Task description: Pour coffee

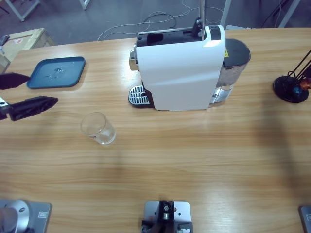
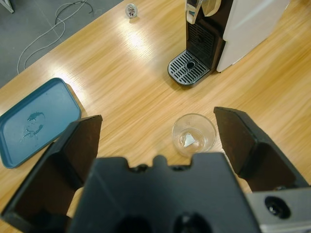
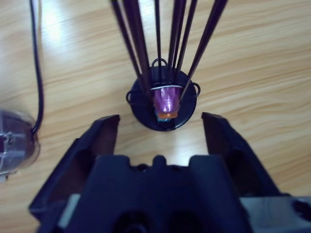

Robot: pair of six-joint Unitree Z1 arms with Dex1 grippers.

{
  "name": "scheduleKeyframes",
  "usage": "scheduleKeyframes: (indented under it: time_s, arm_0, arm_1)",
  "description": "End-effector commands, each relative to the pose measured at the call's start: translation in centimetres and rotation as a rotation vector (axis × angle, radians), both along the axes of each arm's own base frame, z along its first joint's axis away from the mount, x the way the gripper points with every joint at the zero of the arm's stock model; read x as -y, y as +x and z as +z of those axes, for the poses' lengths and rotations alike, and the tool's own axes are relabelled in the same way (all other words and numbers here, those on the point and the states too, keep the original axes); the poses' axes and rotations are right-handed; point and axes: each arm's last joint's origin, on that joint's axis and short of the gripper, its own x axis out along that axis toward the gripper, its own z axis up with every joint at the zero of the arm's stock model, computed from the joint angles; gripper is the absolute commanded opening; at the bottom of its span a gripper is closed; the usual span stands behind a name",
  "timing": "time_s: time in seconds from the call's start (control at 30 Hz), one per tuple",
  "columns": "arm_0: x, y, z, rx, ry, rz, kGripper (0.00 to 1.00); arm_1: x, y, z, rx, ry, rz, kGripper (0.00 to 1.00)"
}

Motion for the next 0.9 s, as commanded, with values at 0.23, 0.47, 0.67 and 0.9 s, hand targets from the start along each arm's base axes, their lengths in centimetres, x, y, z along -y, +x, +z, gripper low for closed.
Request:
scheduleKeyframes:
  time_s: [0.23,0.47,0.67,0.9]
  arm_0:
    - [0.3,0.1,-1.2,-0.049,0.04,-0.014,0.991]
    - [0.4,0.1,-1.1,-0.05,0.041,-0.014,0.991]
    - [0.4,0.2,-1.2,-0.053,0.042,-0.013,0.991]
    - [0.4,0.2,-1.3,-0.054,0.043,-0.013,0.991]
  arm_1:
    - [2.1,2.1,-4.0,-0.096,-0.024,-0.006,0.8]
    - [2.3,2.5,-4.5,-0.102,-0.02,0.005,0.416]
    - [2.3,2.4,-4.5,-0.1,-0.023,0.006,0.376]
    - [2.4,1.5,-3.3,-0.06,-0.022,0.003,0.302]
